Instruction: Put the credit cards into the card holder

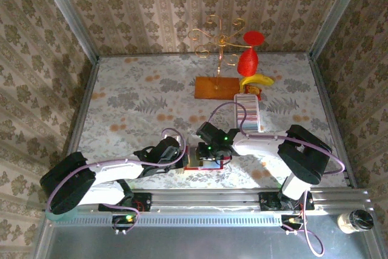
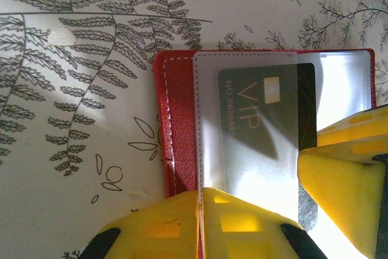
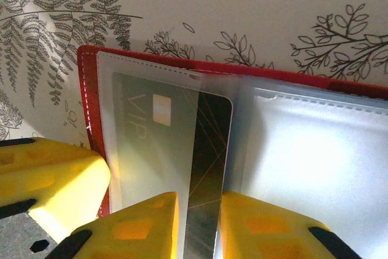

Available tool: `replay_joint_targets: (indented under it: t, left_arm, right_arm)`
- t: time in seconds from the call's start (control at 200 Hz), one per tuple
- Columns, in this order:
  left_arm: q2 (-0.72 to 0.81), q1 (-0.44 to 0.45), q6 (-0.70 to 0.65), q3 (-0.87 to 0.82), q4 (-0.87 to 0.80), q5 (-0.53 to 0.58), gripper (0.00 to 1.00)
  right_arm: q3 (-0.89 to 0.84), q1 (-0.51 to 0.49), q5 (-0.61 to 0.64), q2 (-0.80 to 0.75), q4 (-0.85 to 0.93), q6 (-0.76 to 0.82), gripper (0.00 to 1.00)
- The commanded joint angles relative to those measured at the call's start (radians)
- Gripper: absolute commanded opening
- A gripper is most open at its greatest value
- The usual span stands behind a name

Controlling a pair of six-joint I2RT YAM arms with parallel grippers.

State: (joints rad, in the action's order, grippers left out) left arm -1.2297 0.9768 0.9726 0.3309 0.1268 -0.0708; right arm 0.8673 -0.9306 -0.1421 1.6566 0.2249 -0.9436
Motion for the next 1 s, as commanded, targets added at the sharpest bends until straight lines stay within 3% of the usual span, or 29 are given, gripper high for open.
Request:
replay_joint_targets:
  t: [0.0, 0.465, 0.715, 0.995]
  left_arm:
    - [-0.007, 0.012, 0.009, -0.02, 0.005, -0.004, 0.1]
    - [-0.011, 0.016, 0.009, -0.017, 0.008, -0.003, 0.1]
    - [-0.014, 0.016, 0.006, -0.018, 0.007, -0.003, 0.11]
    - [-0.005, 0.017, 0.005, -0.02, 0.004, -0.007, 0.12]
  right_arm:
    - [0.043, -0.017, -0.007, 0.018, -0.01, -0.013, 0.24]
    - [0.065, -0.032, -0.026, 0.031, -0.043, -0.034, 0.27]
    - [0.012, -0.031, 0.108, -0.101, 0.104, -0.021, 0.34]
    - [-0.108, -0.034, 0.16, -0.204, 0.158, -0.074, 0.44]
